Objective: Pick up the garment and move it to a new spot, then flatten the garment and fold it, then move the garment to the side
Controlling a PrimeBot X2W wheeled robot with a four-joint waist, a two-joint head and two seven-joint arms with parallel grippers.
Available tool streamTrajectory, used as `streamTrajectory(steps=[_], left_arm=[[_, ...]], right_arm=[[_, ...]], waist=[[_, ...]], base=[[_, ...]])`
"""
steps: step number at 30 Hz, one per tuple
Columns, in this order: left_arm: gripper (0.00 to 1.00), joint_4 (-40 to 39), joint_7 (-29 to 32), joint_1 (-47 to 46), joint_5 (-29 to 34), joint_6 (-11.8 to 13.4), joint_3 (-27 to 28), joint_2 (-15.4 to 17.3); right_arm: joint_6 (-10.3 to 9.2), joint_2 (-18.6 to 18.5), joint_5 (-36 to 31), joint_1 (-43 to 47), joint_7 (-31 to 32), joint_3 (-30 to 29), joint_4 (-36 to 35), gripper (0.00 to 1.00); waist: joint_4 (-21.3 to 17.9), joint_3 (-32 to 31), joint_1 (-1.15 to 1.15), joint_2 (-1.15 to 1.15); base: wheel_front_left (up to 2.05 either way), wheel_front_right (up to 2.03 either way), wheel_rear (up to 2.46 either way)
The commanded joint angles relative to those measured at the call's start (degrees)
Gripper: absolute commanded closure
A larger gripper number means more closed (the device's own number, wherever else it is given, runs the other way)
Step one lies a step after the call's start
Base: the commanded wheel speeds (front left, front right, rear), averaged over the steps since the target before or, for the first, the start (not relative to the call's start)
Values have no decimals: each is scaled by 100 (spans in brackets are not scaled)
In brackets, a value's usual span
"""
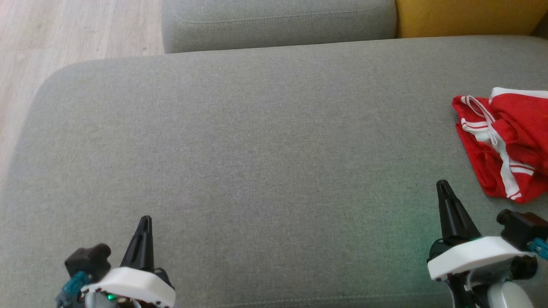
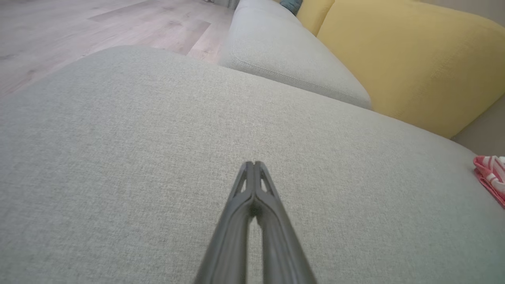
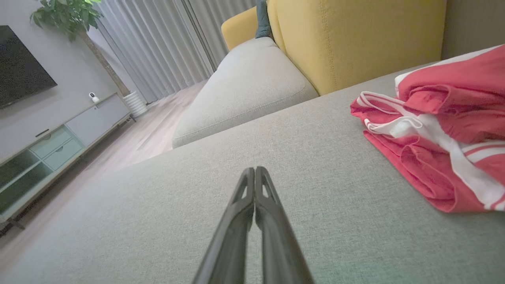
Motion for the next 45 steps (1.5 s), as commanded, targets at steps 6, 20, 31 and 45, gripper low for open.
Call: streamTrajectory(steps=[6, 20, 31, 45], left_arm=[[100, -125, 103, -330, -446, -80, 189, 27], [100, -67, 332, -450, -1419, -202, 372, -15], [100, -25, 500, -537, -2130, -292, 506, -47], [100, 25, 700, -642, -2972, -398, 667, -85]], right_arm=[[-1, -96, 488, -290, -2, -3, -98, 100], [-2, -130, 1515, -387, 22, -38, 65, 100], [-2, -147, 2258, -458, 48, -73, 185, 100], [-3, -161, 3130, -543, 86, -125, 329, 100]], waist=[[3, -13, 0, 0], [10, -49, 0, 0], [15, -74, 0, 0], [21, -105, 0, 0]], base=[[0, 0, 0], [0, 0, 0], [0, 0, 0], [0, 0, 0]])
